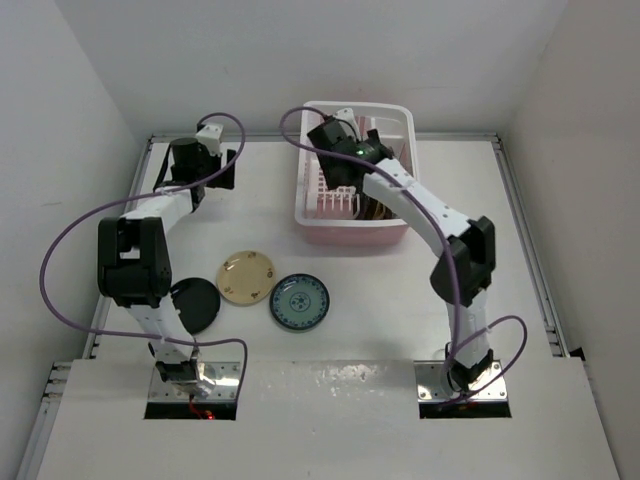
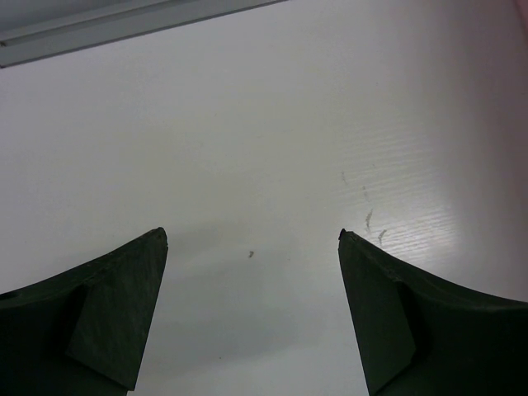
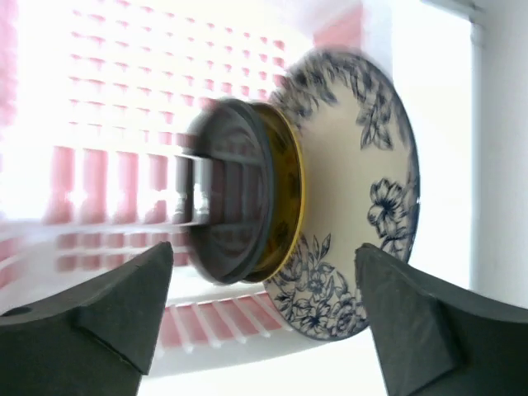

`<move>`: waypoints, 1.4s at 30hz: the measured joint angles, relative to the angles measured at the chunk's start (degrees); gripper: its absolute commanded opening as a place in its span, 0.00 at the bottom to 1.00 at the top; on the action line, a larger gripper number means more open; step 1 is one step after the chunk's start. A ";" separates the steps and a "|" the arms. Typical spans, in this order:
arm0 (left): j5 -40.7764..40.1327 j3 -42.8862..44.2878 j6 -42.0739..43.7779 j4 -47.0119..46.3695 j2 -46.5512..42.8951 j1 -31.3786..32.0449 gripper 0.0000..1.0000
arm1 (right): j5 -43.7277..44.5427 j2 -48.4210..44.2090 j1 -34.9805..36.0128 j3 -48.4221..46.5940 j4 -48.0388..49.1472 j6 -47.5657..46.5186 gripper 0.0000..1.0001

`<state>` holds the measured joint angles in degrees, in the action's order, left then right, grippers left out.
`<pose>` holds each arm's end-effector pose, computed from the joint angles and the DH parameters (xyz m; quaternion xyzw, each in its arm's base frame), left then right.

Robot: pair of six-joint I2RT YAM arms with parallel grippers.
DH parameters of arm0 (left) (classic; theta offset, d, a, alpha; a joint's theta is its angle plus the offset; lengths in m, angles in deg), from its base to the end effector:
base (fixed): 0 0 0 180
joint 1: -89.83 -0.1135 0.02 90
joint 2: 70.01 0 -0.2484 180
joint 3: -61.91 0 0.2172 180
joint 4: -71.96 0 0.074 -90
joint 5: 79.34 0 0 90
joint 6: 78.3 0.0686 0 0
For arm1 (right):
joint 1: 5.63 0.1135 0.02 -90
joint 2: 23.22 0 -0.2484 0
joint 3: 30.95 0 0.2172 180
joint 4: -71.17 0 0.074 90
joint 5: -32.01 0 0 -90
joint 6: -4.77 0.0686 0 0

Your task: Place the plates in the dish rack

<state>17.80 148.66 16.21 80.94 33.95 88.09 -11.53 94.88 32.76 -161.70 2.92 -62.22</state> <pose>0.4150 0.0041 0.2276 0.0534 0.8462 -0.0240 0.5296 0.3581 0.2203 0.2801 -0.0019 0.8855 -0.1852 0.4260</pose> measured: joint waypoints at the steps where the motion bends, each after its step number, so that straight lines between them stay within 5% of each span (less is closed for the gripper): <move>1: 0.02 -0.42 0.02 0.04 -0.72 0.31 0.88 | -3.06 -2.23 -0.09 0.87 1.84 -1.36 0.99; 3: 0.11 -1.16 0.17 0.02 -2.27 1.14 0.88 | -11.15 -7.96 -0.68 5.18 5.86 -3.74 0.99; 6: 0.24 -2.16 0.33 0.15 -4.68 2.21 0.88 | -30.47 -19.08 -2.69 16.83 11.19 -5.86 0.65; 7: 0.33 -2.58 0.33 0.26 -5.60 2.47 0.88 | -38.21 -22.73 -3.93 21.90 14.05 -5.55 0.44; 9: 0.33 -3.54 0.11 0.55 -7.30 2.91 0.88 | -48.35 -27.32 -5.49 29.51 16.96 -4.94 0.30; 16: -0.09 -10.93 -1.66 4.33 -14.38 3.39 0.88 | -62.31 -26.93 -4.74 45.62 19.28 -4.00 0.63; 21: -1.42 -16.37 -2.56 9.68 -19.12 3.37 0.88 | -64.30 -23.69 -0.15 51.06 22.93 -3.21 0.71; 29: -0.76 -21.70 3.65 20.00 -27.02 -0.87 0.87 | -61.90 -18.21 4.96 55.89 35.30 -0.09 0.71; 34: -1.07 -24.83 8.94 24.22 -30.03 -5.33 0.87 | -58.93 -15.30 6.45 56.11 43.06 -0.28 0.57; 42: -1.40 -26.93 12.20 26.32 -32.98 -7.63 0.87 | -52.35 -15.98 8.35 60.65 49.57 -0.57 0.57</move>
<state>16.40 121.74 28.41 107.26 0.97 80.46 -63.88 78.90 41.11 -101.05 52.49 -62.79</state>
